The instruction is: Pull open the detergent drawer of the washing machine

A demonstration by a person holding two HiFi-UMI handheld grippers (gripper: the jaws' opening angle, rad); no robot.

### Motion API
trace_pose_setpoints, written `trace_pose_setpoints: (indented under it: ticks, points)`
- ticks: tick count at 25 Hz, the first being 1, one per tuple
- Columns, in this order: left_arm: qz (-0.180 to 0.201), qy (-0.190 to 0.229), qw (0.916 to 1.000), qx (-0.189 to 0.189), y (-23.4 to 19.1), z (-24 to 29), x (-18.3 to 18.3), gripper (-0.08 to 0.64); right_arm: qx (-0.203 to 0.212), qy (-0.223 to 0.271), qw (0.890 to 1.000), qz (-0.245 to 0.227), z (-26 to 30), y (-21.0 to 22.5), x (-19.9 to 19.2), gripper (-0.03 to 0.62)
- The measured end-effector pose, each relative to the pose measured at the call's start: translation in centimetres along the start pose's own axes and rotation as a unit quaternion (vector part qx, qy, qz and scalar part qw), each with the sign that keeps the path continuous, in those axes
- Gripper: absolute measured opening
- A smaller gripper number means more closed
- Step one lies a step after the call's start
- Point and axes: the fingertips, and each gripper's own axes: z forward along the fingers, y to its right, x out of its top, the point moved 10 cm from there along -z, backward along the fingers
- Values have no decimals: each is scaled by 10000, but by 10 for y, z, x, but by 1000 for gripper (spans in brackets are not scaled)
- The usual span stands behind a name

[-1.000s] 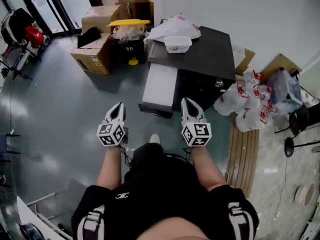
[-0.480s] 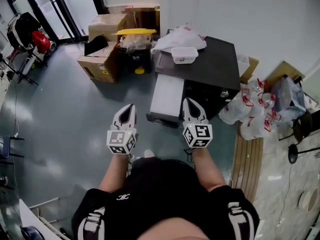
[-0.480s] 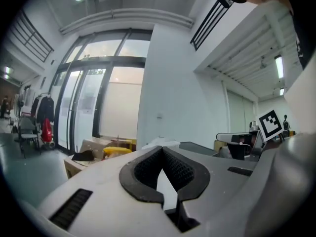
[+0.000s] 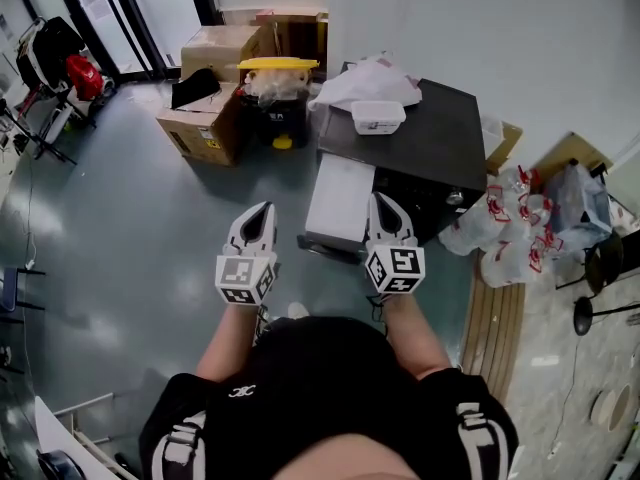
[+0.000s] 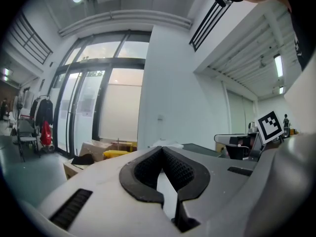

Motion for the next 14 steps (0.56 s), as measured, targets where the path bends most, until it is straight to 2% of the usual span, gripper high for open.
trace_pose_setpoints:
  ticks: [14]
  points:
    - [112, 200, 9997, 7, 3, 16, 11, 2, 154, 160, 9997, -43, 14, 2, 4, 2]
